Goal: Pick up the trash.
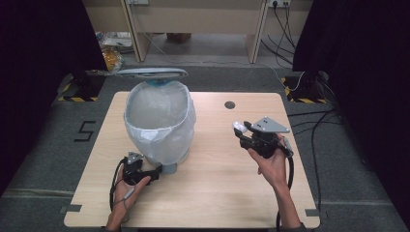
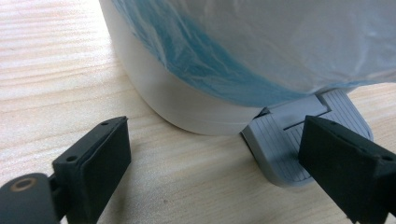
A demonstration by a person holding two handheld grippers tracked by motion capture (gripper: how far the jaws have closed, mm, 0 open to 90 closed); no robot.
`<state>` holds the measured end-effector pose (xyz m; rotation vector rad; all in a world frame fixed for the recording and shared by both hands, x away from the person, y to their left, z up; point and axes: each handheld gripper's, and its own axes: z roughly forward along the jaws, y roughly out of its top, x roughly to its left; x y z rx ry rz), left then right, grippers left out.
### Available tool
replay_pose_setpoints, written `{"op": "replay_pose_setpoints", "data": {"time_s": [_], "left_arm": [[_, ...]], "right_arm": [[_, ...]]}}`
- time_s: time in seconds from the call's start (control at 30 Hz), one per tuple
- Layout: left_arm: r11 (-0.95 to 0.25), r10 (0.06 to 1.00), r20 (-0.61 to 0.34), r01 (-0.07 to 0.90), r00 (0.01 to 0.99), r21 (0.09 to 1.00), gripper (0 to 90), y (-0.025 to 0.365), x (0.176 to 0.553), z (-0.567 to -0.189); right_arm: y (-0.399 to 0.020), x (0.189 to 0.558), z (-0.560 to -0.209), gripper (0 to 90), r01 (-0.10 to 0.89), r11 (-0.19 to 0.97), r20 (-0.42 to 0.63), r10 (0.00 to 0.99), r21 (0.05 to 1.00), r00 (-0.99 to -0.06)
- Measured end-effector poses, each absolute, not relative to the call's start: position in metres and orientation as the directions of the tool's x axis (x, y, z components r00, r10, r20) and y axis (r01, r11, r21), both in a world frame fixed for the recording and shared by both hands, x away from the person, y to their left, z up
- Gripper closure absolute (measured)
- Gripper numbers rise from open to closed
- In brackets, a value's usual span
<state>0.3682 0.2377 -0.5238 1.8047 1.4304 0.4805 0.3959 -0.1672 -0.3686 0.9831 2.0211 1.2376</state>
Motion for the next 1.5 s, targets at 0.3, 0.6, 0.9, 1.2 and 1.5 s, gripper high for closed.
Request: {"op": "replay_pose_setpoints", "data": {"time_s": [0.3, 0.6, 0.9, 1.2, 1.5], "left_arm": [[-0.068, 0.940, -0.168, 0.649, 0.295, 0.758, 8.5, 0.237, 0.368, -0.524], [-0.068, 0.940, -0.169, 0.648, 0.296, 0.758, 8.5, 0.237, 0.368, -0.524], [-0.069, 0.940, -0.169, 0.648, 0.297, 0.758, 8.5, 0.237, 0.368, -0.524], [-0.069, 0.940, -0.169, 0.649, 0.297, 0.758, 8.5, 0.238, 0.368, -0.524], [-0.069, 0.940, -0.169, 0.649, 0.298, 0.758, 8.5, 0.238, 0.368, -0.524]], "right_arm": [[-0.152, 0.401, -0.341, 55.5, 0.244, 0.304, -0.109, 0.801, 0.921, -0.588], [-0.141, 0.405, -0.323, 55.5, 0.211, 0.294, -0.114, 0.791, 0.932, -0.601], [-0.119, 0.411, -0.306, 55.5, 0.174, 0.295, -0.124, 0.766, 0.940, -0.631], [-0.091, 0.419, -0.293, 55.5, 0.150, 0.289, -0.119, 0.736, 0.946, -0.666], [-0.067, 0.423, -0.283, 55.5, 0.127, 0.293, -0.127, 0.709, 0.948, -0.693]]}}
